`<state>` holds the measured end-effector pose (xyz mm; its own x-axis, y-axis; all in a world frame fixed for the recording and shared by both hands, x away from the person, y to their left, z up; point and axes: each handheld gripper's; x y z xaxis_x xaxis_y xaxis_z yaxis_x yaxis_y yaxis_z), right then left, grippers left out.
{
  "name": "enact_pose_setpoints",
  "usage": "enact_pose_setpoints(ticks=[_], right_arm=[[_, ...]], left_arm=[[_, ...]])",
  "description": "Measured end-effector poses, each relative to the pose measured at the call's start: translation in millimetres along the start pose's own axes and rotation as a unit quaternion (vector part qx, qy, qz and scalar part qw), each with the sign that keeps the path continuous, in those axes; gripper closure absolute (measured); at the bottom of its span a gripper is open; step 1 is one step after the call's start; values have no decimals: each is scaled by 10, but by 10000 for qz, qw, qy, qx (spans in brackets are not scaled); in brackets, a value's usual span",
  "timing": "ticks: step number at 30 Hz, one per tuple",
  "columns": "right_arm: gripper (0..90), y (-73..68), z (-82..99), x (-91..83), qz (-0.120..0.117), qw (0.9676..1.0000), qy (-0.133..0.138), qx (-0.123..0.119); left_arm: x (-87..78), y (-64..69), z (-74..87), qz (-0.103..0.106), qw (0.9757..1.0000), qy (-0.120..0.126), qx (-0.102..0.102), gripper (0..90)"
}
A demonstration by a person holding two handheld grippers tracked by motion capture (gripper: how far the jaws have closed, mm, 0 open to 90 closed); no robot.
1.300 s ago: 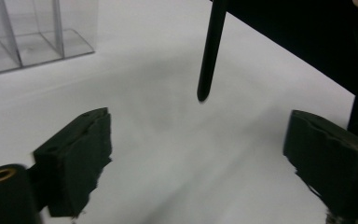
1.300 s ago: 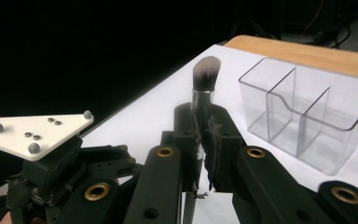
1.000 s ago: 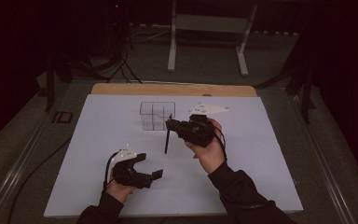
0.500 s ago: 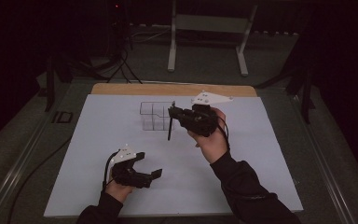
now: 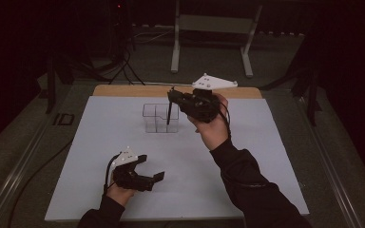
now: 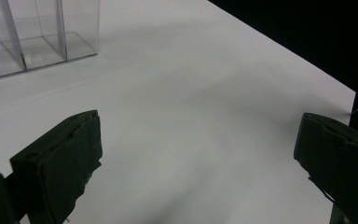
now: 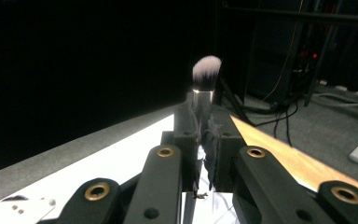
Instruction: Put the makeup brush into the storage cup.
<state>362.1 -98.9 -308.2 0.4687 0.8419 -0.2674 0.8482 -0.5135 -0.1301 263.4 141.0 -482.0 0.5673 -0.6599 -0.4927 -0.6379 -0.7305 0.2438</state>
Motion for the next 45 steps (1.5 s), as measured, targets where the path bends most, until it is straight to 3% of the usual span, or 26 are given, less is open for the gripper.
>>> enact_pose_setpoints(ticks=[8,19,26,31,45], right_arm=[[838,53,-126,120,59,9996,172,-192],[839,260,-208,339,259,9995,152,-27],[838,394,-197,547,277,9995,124,76],[838,449,-175,670,436,9990,24,42],[839,637,30,936,584,9977,-318,94]], left_arm=[[-2,-1,0,-4,10000,-8,24,26],[-11,-16,-4,20,10000,0,34,25],[-16,-23,-4,34,10000,13,36,26],[-15,-24,-1,40,10000,-9,59,26],[-13,-28,2,48,9999,-13,89,26]])
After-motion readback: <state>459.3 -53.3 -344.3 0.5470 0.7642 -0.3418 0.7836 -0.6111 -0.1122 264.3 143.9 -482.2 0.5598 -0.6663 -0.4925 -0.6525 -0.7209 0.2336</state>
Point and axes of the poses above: each handheld gripper's, and its own axes: x roughly forward along the jaws, z roughly out of its underside, y roughly to its right, and after that the axes turned 7 degrees about -z, right-handed
